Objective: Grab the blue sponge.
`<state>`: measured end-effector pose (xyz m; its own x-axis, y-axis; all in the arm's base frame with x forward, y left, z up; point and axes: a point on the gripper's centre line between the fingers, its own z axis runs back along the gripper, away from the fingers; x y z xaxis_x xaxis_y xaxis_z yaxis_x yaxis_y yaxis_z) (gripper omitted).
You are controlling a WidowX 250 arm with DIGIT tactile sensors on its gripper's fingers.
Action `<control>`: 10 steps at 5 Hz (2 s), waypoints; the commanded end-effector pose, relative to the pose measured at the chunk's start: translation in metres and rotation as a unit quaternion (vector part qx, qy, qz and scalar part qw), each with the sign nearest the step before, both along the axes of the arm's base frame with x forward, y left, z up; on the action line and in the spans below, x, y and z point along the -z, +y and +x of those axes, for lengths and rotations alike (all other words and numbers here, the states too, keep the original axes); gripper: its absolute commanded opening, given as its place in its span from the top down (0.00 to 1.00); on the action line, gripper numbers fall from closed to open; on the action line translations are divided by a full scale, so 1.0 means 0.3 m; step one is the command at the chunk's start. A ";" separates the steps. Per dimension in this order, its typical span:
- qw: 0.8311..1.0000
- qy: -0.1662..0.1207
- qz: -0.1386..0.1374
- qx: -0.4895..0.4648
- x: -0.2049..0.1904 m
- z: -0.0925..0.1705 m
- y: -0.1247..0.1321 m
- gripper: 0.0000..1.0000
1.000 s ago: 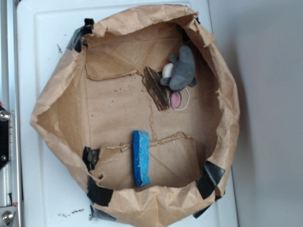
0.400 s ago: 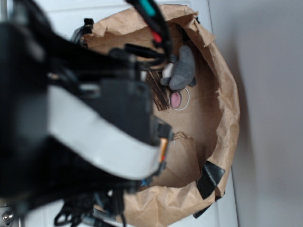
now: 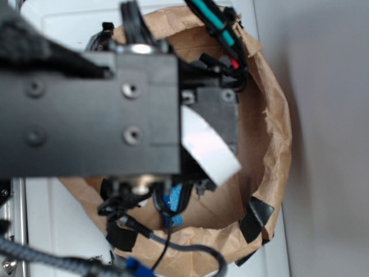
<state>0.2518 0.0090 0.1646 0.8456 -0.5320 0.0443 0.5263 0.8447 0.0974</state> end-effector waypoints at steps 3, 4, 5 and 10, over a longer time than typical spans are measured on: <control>0.997 -0.044 -0.009 0.055 0.102 0.049 0.038 0.00; 0.997 -0.026 0.007 0.067 0.178 0.072 0.047 0.00; 0.995 -0.019 0.027 0.094 0.258 0.069 -0.002 0.00; 0.987 0.041 -0.023 0.153 0.456 0.074 -0.204 0.00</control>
